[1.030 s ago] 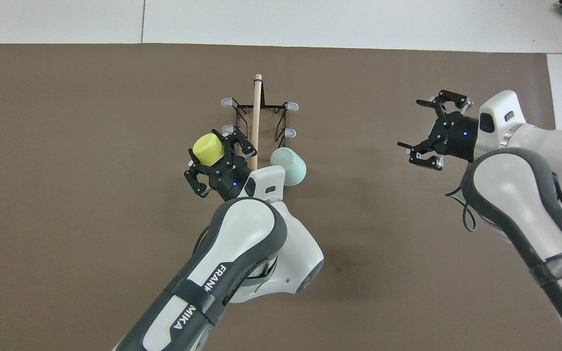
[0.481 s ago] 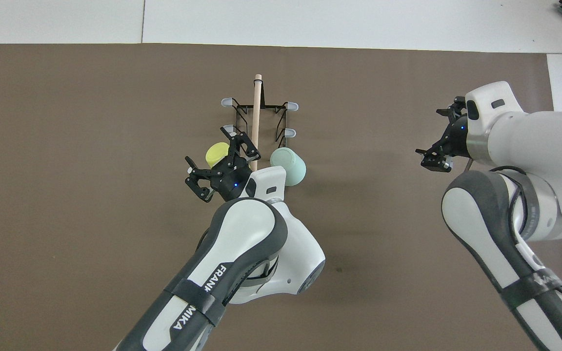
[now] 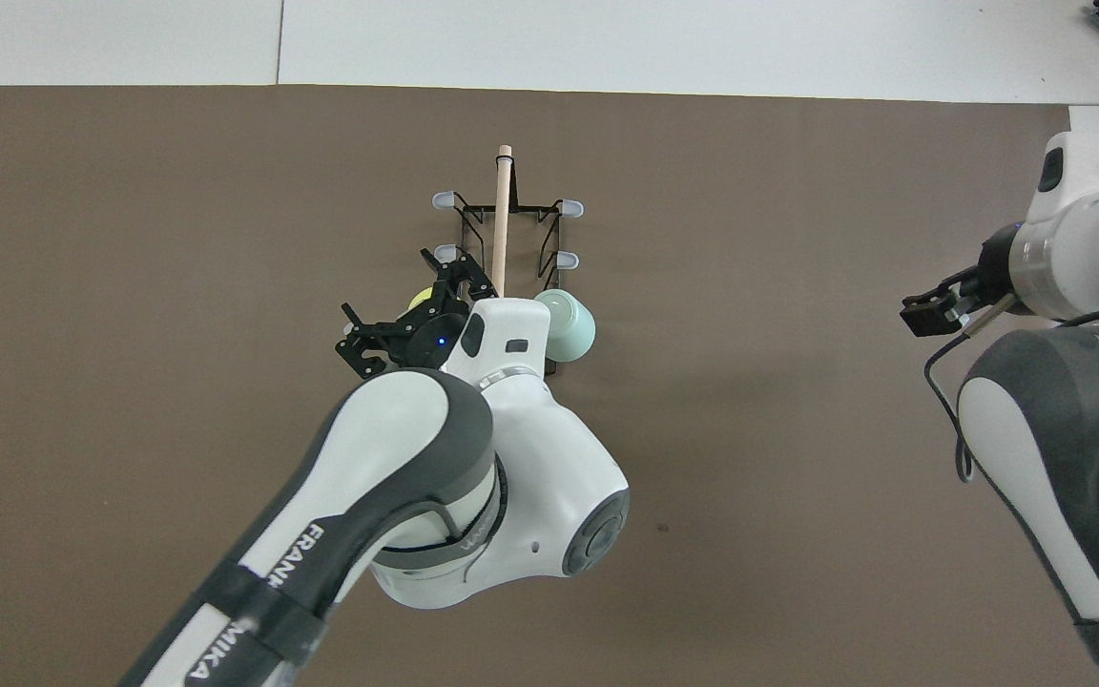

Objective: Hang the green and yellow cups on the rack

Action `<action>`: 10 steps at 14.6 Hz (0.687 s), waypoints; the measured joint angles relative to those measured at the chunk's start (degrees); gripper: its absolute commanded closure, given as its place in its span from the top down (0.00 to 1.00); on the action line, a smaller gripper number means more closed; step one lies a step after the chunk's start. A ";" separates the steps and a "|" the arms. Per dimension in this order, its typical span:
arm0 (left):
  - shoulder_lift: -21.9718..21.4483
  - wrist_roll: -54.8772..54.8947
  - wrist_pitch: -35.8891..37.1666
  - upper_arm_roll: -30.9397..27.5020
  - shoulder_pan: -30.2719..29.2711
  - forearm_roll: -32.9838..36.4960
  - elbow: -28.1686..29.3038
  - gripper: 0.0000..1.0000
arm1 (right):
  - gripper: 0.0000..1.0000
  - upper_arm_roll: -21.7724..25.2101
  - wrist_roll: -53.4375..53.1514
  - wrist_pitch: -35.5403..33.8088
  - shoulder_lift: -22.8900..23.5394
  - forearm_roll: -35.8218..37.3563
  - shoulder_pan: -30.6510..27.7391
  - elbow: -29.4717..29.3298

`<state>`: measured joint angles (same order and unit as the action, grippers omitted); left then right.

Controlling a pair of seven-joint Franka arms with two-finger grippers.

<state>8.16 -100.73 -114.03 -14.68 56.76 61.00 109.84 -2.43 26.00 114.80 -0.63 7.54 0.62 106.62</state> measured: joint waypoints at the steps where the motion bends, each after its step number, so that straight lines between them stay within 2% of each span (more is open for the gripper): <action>1: -1.64 6.79 -0.36 -0.09 -1.46 -2.65 0.00 1.00 | 1.00 0.01 -3.86 -1.96 -0.43 0.25 0.03 -0.56; 4: -4.69 24.80 -1.69 -0.21 -6.29 -8.52 0.07 1.00 | 1.00 1.23 -15.54 -10.10 -1.22 0.32 0.06 -3.71; 6: -5.53 34.84 -2.24 -0.25 -8.51 -12.47 0.11 1.00 | 1.00 2.60 -22.76 -16.16 -1.41 -2.14 0.04 -5.90; 10: -8.02 53.17 -2.28 -0.31 -13.53 -22.87 0.12 1.00 | 1.00 4.53 -27.80 -22.68 -1.42 -5.53 -0.11 -8.07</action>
<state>0.14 -47.56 -116.31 -14.99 43.23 38.12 109.96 2.10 -1.80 92.12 -2.05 2.01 0.51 98.56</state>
